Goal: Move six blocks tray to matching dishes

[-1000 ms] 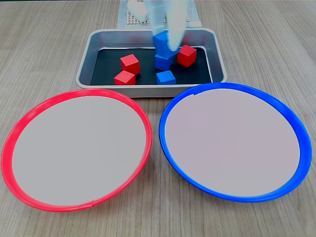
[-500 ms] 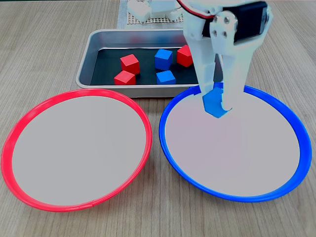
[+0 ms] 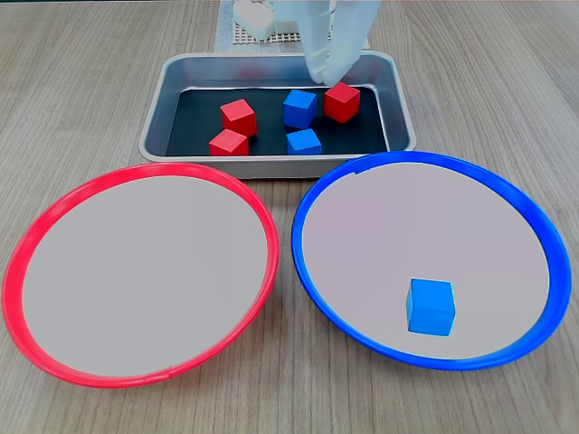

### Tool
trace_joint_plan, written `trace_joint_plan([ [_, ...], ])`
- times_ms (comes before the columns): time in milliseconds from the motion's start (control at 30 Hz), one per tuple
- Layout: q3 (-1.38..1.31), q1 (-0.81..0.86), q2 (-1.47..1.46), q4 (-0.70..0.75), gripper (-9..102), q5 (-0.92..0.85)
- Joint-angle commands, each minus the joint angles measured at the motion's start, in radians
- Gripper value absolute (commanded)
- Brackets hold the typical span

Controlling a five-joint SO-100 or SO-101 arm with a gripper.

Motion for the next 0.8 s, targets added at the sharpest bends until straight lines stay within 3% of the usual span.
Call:
trace_joint_plan([
  [0,0.195,0.069,0.066,-0.118,13,-0.051],
  [100,0.302,0.092,0.058,-0.247,17,-0.104],
  [267,0.353,0.089,0.021,-0.339,18,-0.13],
  [433,0.256,0.051,-0.003,-0.279,17,-0.1],
  [767,0.267,0.025,-0.051,-0.293,10,-0.149],
])
